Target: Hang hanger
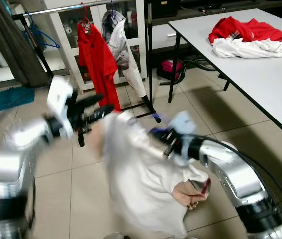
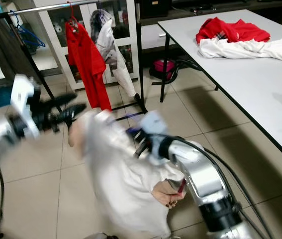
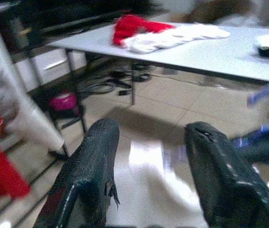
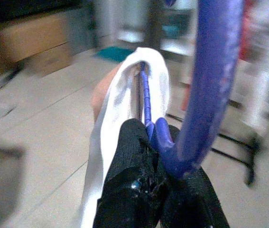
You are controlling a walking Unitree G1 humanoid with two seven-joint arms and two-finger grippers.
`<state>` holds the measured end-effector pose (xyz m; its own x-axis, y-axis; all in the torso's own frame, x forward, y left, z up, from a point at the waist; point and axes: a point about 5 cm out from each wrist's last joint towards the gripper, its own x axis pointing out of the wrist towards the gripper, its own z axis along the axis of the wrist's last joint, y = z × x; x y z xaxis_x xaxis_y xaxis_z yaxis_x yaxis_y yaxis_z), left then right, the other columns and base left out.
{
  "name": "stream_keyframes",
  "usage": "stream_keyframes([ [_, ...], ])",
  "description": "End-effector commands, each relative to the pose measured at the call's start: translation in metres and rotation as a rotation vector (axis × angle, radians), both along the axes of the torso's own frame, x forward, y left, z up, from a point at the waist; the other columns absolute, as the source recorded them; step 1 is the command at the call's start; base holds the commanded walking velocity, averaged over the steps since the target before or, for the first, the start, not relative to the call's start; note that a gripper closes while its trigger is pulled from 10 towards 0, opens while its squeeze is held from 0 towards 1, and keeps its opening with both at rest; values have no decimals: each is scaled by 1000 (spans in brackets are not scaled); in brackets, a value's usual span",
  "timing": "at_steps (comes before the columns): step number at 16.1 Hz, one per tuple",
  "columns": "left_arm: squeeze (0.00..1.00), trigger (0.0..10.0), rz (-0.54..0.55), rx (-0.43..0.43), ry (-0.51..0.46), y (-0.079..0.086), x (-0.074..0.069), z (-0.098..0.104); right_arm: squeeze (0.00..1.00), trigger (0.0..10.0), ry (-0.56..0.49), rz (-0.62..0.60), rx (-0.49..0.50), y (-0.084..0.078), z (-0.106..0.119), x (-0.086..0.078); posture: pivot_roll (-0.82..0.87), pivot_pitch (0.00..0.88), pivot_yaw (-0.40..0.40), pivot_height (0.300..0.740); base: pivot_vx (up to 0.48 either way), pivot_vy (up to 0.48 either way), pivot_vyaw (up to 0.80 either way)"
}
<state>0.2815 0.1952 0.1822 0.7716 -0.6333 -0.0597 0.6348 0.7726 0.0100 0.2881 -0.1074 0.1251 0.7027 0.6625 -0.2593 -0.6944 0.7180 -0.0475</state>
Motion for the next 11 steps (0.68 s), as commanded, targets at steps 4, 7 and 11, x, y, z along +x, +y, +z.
stream_keyframes([
  [4, 0, 10000, 269, 70, 28, -8, -33, -37, 0, 10000, 50, -391, 77, -31, -15, -3, -59, 0, 82, 740, 0, 0, 0],
  [7, 0, 10000, 447, 41, 53, -12, -39, -56, 0, 10000, 86, -595, 91, -40, -23, -10, -84, 0, 95, 740, 101, 0, 0],
  [11, 0, 10000, 421, 71, 15, -32, -29, -54, 0, 10000, 59, -574, 200, -37, -16, -11, -87, 0, 109, 740, 363, 0, 0],
])
